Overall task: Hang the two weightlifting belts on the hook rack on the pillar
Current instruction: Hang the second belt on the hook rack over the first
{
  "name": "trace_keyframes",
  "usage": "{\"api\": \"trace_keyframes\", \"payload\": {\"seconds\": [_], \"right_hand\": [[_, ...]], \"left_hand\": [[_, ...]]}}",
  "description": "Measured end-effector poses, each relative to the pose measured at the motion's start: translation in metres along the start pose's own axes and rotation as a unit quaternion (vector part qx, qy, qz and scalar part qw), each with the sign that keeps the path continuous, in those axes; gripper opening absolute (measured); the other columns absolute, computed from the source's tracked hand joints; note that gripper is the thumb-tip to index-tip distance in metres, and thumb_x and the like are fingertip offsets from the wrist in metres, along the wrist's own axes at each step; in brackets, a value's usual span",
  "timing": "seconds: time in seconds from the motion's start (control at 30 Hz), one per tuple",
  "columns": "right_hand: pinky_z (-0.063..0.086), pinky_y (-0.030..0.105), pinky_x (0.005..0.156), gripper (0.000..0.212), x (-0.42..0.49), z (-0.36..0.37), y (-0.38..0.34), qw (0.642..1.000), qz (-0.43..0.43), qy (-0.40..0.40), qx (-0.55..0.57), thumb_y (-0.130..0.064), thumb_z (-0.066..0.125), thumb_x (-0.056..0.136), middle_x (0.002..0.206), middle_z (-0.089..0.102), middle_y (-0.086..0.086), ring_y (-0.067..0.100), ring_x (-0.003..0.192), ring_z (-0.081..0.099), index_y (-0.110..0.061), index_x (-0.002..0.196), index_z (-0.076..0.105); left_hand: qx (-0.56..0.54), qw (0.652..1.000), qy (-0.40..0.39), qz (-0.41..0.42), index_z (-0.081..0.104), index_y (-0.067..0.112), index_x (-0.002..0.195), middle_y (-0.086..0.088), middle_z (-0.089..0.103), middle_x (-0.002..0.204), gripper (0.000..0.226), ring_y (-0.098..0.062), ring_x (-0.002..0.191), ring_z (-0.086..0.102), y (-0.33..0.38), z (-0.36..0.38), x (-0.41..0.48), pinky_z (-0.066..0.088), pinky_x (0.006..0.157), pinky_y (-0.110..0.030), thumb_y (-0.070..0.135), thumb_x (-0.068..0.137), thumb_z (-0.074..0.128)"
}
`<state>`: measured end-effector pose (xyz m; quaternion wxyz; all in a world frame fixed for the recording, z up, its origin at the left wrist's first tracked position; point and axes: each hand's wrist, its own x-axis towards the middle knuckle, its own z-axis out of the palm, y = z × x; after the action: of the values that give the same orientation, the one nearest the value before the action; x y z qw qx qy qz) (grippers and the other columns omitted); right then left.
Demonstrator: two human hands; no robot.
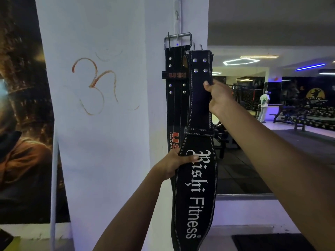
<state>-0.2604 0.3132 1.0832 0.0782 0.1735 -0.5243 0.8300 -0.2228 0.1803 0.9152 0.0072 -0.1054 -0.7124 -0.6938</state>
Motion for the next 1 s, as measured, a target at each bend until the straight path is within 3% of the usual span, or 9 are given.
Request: {"api": "trace_keyframes", "payload": {"seconds": [0.13, 0.23, 0.3, 0.4, 0.47, 0.63, 0.77, 0.9, 1.0], "right_hand": [[0.041, 0.042, 0.108, 0.027, -0.003, 0.002, 0.000, 1.000, -0.006, -0.014, 0.008, 0.000, 0.055, 0.087, 0.116, 0.067, 0.007, 0.025, 0.119, 0.058, -0.021, 0.078, 0.069], [0.040, 0.040, 0.109, 0.022, -0.006, 0.003, -0.002, 1.000, -0.020, -0.012, 0.017, 0.001, 0.055, 0.087, 0.122, 0.065, 0.009, 0.025, 0.121, 0.057, -0.013, 0.095, 0.069], [0.043, 0.041, 0.106, 0.020, -0.009, 0.002, -0.005, 0.999, -0.024, -0.021, 0.017, -0.001, 0.054, 0.088, 0.113, 0.067, 0.007, 0.024, 0.115, 0.059, -0.012, 0.097, 0.068], [0.055, 0.038, 0.086, 0.016, -0.018, 0.001, -0.007, 0.998, -0.027, -0.051, 0.009, -0.004, 0.054, 0.090, 0.092, 0.068, 0.003, 0.023, 0.095, 0.065, -0.009, 0.099, 0.066], [0.057, 0.032, 0.074, 0.020, -0.022, -0.002, -0.004, 0.997, -0.037, -0.067, 0.013, -0.006, 0.055, 0.089, 0.088, 0.068, 0.004, 0.020, 0.084, 0.066, -0.003, 0.108, 0.064], [0.051, 0.038, 0.096, 0.030, -0.035, -0.030, 0.008, 0.979, -0.121, -0.089, -0.136, -0.015, 0.060, 0.088, 0.100, 0.068, 0.005, 0.013, 0.088, 0.064, -0.003, 0.116, 0.060], [0.040, 0.023, 0.093, 0.047, -0.058, -0.053, 0.052, 0.979, -0.088, -0.104, -0.154, -0.021, 0.055, 0.091, 0.102, 0.058, -0.013, 0.002, 0.100, 0.056, -0.014, 0.136, 0.044], [0.039, 0.020, 0.097, 0.037, -0.076, -0.071, 0.085, 0.979, -0.077, -0.102, -0.159, -0.025, 0.053, 0.091, 0.112, 0.055, -0.017, 0.002, 0.110, 0.052, -0.022, 0.128, 0.051], [0.050, 0.034, 0.099, 0.015, -0.080, -0.083, 0.100, 0.967, -0.060, -0.140, -0.205, -0.021, 0.060, 0.088, 0.105, 0.069, -0.006, 0.015, 0.107, 0.064, -0.028, 0.101, 0.062]], "left_hand": [[-0.044, 0.997, 0.021, 0.055, 0.067, 0.009, 0.103, -0.009, 0.073, 0.095, 0.021, -0.023, 0.085, 0.071, 0.031, 0.005, 0.005, 0.059, 0.079, -0.035, 0.012, 0.083, 0.066], [-0.107, 0.990, 0.066, 0.068, 0.059, 0.011, 0.109, -0.006, 0.069, 0.093, 0.029, -0.016, 0.077, 0.070, 0.048, 0.008, 0.005, 0.059, 0.069, -0.029, 0.024, 0.084, 0.065], [-0.119, 0.981, 0.097, 0.119, 0.054, 0.011, 0.114, -0.003, 0.067, 0.097, 0.035, -0.009, 0.074, 0.071, 0.069, 0.007, 0.009, 0.058, 0.064, -0.024, 0.035, 0.088, 0.058], [-0.105, 0.969, 0.100, 0.198, 0.056, 0.010, 0.121, -0.007, 0.069, 0.106, 0.037, -0.015, 0.085, 0.069, 0.113, 0.011, 0.020, 0.058, 0.074, -0.028, 0.033, 0.092, 0.055], [-0.111, 0.957, 0.123, 0.236, 0.062, 0.008, 0.101, -0.007, 0.068, 0.093, 0.016, -0.018, 0.080, 0.065, 0.134, 0.016, 0.026, 0.056, 0.076, -0.030, 0.020, 0.091, 0.057], [-0.121, 0.942, 0.172, 0.261, 0.062, 0.010, 0.082, -0.005, 0.066, 0.080, 0.010, -0.011, 0.069, 0.063, 0.144, 0.032, 0.038, 0.056, 0.067, -0.021, 0.009, 0.090, 0.057], [-0.128, 0.936, 0.200, 0.260, 0.057, 0.012, 0.080, -0.002, 0.063, 0.078, 0.014, -0.009, 0.068, 0.061, 0.153, 0.036, 0.044, 0.054, 0.056, -0.017, 0.008, 0.093, 0.053], [-0.142, 0.926, 0.225, 0.267, 0.053, 0.013, 0.076, -0.002, 0.060, 0.076, 0.017, -0.010, 0.068, 0.058, 0.163, 0.036, 0.049, 0.053, 0.065, -0.023, 0.006, 0.092, 0.054], [-0.148, 0.924, 0.227, 0.270, 0.054, 0.013, 0.078, -0.002, 0.060, 0.078, 0.016, -0.011, 0.071, 0.058, 0.170, 0.034, 0.050, 0.053, 0.073, -0.027, 0.007, 0.092, 0.054]]}}
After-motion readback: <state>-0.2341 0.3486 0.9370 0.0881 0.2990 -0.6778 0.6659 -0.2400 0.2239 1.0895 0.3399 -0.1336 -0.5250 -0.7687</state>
